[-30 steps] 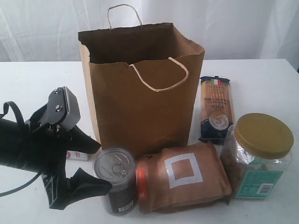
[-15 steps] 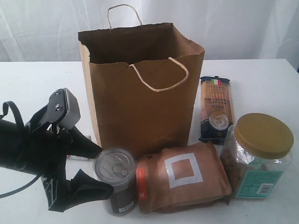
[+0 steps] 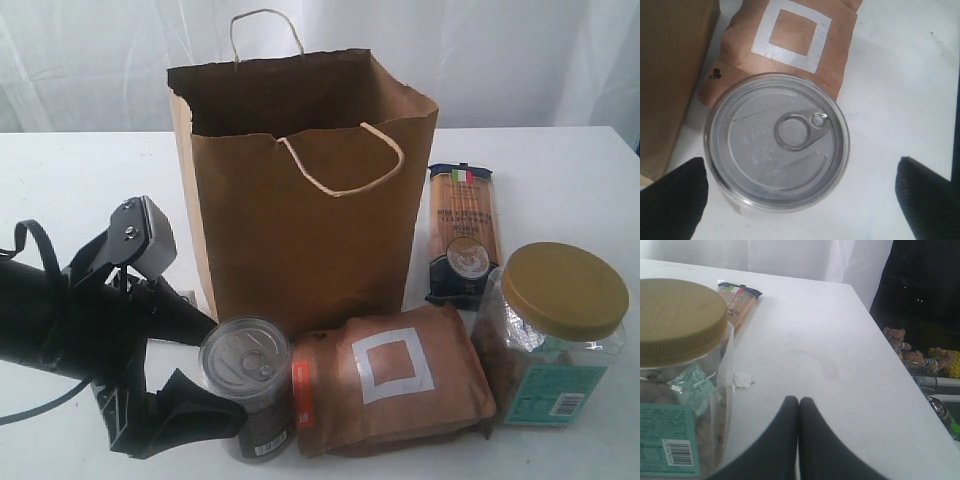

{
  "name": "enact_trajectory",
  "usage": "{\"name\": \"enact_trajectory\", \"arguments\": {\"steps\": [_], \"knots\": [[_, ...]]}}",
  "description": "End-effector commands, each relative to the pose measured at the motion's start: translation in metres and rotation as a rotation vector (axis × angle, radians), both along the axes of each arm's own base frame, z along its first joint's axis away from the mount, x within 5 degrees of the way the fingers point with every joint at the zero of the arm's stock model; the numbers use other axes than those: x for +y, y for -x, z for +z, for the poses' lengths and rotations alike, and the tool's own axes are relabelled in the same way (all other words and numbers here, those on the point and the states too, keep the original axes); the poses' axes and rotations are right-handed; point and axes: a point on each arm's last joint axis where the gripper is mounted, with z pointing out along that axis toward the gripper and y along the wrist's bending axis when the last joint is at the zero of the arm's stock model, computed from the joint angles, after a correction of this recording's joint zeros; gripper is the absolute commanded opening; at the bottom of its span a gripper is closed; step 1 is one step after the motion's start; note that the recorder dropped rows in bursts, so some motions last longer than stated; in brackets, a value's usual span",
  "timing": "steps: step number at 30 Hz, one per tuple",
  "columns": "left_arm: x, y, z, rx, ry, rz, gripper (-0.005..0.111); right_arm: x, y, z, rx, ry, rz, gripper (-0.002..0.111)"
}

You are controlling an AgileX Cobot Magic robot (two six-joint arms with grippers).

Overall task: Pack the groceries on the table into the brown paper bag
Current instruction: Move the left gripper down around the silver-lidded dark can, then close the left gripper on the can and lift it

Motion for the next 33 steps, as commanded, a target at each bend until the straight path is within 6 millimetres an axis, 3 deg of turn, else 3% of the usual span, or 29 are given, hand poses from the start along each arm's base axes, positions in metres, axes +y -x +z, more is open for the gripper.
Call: {"name": "enact_trajectory", "arguments": {"steps": [1,21,33], "knots": [[-0.004,-0.001,-0.004,0.022,0.036,-0.008,0.105,0.000,0.000,0.000,-0.009,0.003,0.000,0.000],[-0.014,-0.021,-0.030,0.034,0.087,0.041,0.105,0.000,0.000,0.000,-0.009,0.003,0.000,0.000],[-0.015,-0.023,-0.034,0.035,0.092,0.046,0.105,0.000,0.000,0.000,-0.009,0.003,0.000,0.000]]}}
